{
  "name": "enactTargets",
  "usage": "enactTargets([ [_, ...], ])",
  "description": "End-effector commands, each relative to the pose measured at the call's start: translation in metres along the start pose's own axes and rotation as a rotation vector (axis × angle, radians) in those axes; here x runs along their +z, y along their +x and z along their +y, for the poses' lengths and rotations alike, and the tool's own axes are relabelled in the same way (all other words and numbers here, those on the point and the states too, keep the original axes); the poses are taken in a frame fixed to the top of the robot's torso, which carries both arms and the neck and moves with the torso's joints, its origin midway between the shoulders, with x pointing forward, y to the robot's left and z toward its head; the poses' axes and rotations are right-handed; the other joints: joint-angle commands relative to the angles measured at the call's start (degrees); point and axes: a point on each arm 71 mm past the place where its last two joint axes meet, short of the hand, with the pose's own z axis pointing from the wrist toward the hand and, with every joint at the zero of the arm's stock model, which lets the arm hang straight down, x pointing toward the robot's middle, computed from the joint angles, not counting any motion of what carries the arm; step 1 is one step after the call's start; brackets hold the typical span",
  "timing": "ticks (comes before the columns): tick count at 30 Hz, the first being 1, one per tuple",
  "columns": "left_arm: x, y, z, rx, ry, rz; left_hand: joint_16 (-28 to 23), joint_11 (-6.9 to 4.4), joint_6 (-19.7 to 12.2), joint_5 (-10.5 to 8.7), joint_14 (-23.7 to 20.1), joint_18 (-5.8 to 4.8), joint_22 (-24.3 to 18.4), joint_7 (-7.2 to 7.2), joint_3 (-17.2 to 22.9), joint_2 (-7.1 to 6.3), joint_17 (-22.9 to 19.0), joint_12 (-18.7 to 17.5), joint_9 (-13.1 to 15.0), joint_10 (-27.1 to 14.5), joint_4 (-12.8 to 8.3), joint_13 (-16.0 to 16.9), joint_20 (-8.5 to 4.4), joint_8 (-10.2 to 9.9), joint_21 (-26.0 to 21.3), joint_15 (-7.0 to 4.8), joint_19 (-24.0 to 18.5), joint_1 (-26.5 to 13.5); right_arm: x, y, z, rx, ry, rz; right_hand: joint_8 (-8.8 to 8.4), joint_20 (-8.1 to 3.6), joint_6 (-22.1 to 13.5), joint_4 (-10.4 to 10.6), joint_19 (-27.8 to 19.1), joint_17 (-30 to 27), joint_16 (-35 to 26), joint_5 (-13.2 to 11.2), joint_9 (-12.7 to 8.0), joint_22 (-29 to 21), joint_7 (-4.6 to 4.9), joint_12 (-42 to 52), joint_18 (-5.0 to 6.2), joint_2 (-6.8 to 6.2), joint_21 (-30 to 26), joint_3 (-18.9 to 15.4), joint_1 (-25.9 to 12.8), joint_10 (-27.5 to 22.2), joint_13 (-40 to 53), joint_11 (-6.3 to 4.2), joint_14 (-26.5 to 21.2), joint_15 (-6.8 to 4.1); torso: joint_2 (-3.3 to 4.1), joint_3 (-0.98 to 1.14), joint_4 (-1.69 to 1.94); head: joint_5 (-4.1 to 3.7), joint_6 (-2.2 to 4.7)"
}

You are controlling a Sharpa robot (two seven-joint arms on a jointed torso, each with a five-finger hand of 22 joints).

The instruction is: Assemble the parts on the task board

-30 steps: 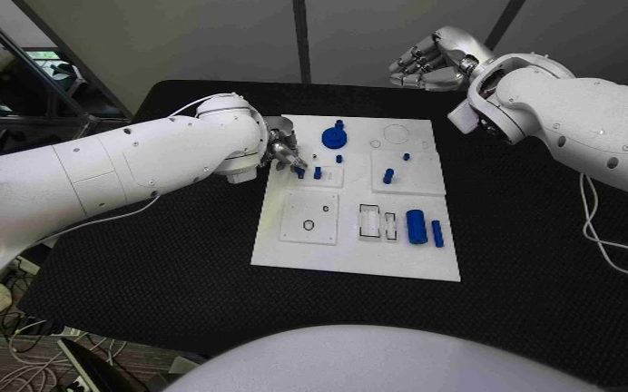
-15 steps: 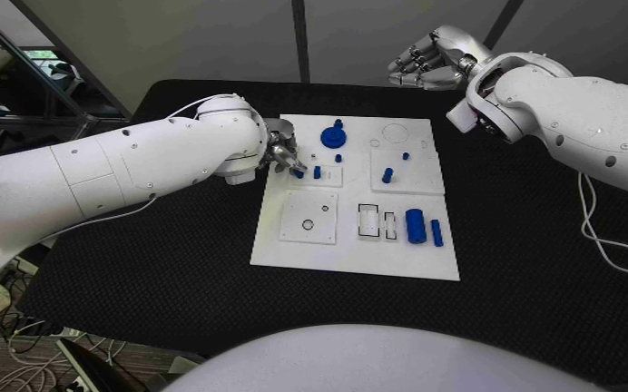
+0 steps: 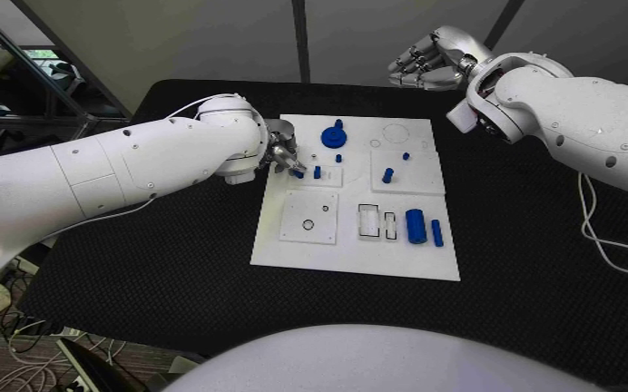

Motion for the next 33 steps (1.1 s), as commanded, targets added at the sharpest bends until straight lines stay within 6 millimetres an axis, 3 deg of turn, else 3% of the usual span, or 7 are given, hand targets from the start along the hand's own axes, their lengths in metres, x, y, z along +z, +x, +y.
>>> enactTargets([
  [1, 0.0021, 0.0062, 0.0004, 0.027, -0.01, 0.038, 0.3, -0.33, 0.0, 0.3, 6.1, 0.16, 7.5, -0.56, 6.0, -0.09, 15.0, 0.2, 0.1, 0.6, -5.7, 0.0, -0.07, 0.2, 0.4, -0.39, 0.3, -0.5, 0.0005, -0.0001, 0.0017, 0.0, -0.01, 0.005, -0.36, 0.18, 0.3, 0.0, 0.4, -0.1, 0.1, 0.3, 0.1, 0.1, 0.2, 0.2, 0.37, 0.04, -0.2, 0.3, -0.7, -0.1, 0.0, -0.04, -0.4, -0.01, 0.05, 0.03, -0.06, 0.04, -0.09],
  [15, 0.0074, 0.0067, 0.0003, 0.043, -0.025, 0.073, 0.3, -0.54, 0.7, -0.07, 6.1, 0.09, 7.8, -0.96, 6.2, -1.0, 15.1, 0.3, 0.9, 1.0, -5.0, -0.2, -0.15, 1.3, 0.6, -0.51, 0.5, -3.8, 0.0001, -0.0003, 0.0015, 0.0, -0.01, 0.004, -0.36, 0.18, 0.3, 0.0, 0.4, -0.1, 0.1, 0.3, 0.1, 0.1, 0.2, 0.2, 0.37, 0.04, -0.2, 0.3, -0.7, -0.1, 0.0, -0.04, -0.4, -0.01, -0.01, 0.07, -0.06, -0.23, -0.3],
  [24, 0.0091, 0.0062, 0.0006, 0.035, -0.028, 0.075, 0.3, -0.79, 1.2, -0.32, 6.1, 0.02, 8.0, -1.26, 4.7, -1.79, 15.1, 0.6, 1.2, 1.3, -3.9, 0.0, -0.34, 1.7, 0.9, -0.73, 0.7, -6.7, -0.0002, -0.0006, 0.0012, 0.0, -0.01, 0.003, -0.36, 0.18, 0.3, 0.0, 0.4, -0.1, 0.1, 0.3, 0.1, 0.1, 0.2, 0.2, 0.37, 0.04, -0.2, 0.3, -0.7, -0.1, 0.0, -0.04, -0.4, -0.01, 0.01, 0.02, -0.06, -0.41, -0.33],
  [33, 0.0101, 0.0046, 0.0012, 0.024, -0.03, 0.058, 0.3, -1.05, 2.4, -0.56, 6.1, -0.26, 8.7, -1.62, 0.6, -1.92, 15.1, 1.3, 1.8, 1.9, -1.3, 0.2, -0.53, 2.9, 2.2, -0.92, 1.3, -10.9, 0.0, -0.0005, 0.0012, 0.0, -0.01, 0.003, -0.36, 0.18, 0.3, 0.0, 0.4, -0.1, 0.1, 0.3, 0.1, 0.1, 0.2, 0.2, 0.37, 0.04, -0.2, 0.3, -0.7, -0.1, 0.0, -0.04, -0.4, -0.01, 0.0, 0.04, 0.01, -0.44, -0.37],
])
